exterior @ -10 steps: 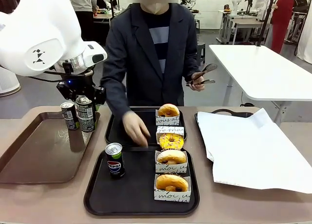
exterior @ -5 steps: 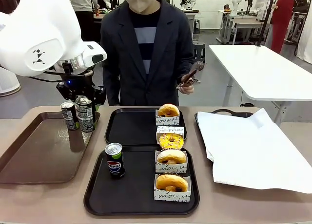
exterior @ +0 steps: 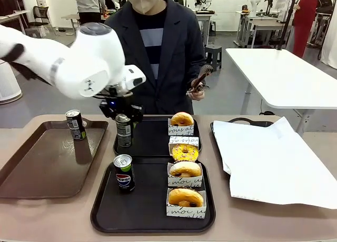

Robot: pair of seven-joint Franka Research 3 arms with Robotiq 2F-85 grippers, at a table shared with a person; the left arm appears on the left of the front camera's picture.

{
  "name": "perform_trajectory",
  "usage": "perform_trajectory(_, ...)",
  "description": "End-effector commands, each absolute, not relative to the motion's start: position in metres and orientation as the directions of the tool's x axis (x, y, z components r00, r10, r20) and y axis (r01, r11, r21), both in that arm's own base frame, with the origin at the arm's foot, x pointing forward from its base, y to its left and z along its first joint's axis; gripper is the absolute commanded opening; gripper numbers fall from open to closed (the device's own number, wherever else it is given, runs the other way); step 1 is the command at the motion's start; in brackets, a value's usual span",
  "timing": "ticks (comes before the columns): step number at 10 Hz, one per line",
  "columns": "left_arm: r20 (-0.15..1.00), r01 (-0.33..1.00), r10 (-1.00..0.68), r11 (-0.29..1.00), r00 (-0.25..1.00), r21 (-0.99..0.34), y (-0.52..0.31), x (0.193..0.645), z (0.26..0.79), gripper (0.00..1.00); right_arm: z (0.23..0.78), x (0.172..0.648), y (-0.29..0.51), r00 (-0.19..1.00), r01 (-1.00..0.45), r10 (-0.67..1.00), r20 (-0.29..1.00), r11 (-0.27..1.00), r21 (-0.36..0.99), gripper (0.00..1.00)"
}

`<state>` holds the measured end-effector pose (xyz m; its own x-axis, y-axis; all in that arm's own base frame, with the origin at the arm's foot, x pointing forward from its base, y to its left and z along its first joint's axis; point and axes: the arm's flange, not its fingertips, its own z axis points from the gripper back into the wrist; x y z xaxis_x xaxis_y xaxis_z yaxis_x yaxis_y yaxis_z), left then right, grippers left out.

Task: Set up donuts and drinks on trays.
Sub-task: Pick up one Pepsi coke from the Handle tray and place it on the Flat Tray without a Pepsi coke.

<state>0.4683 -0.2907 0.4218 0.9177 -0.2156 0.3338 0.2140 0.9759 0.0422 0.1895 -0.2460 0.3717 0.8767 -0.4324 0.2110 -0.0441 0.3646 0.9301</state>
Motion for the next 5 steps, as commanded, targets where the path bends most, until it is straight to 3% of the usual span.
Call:
perform_trajectory(1,0.353,0.201,-0.216,0.976,0.91,0.081,-0.311,0.495,0.404,0.56,0.373,0.192,-0.245,0.865,-0.07,-0.444,0.233,0.353,0.933,1.0)
perform_trajectory(5,0.364,0.254,-0.271,0.963,0.891,0.095,-0.314,0.5,0.378,0.56,0.373,0.192,-0.245,0.865,-0.07,-0.444,0.233,0.353,0.933,1.0)
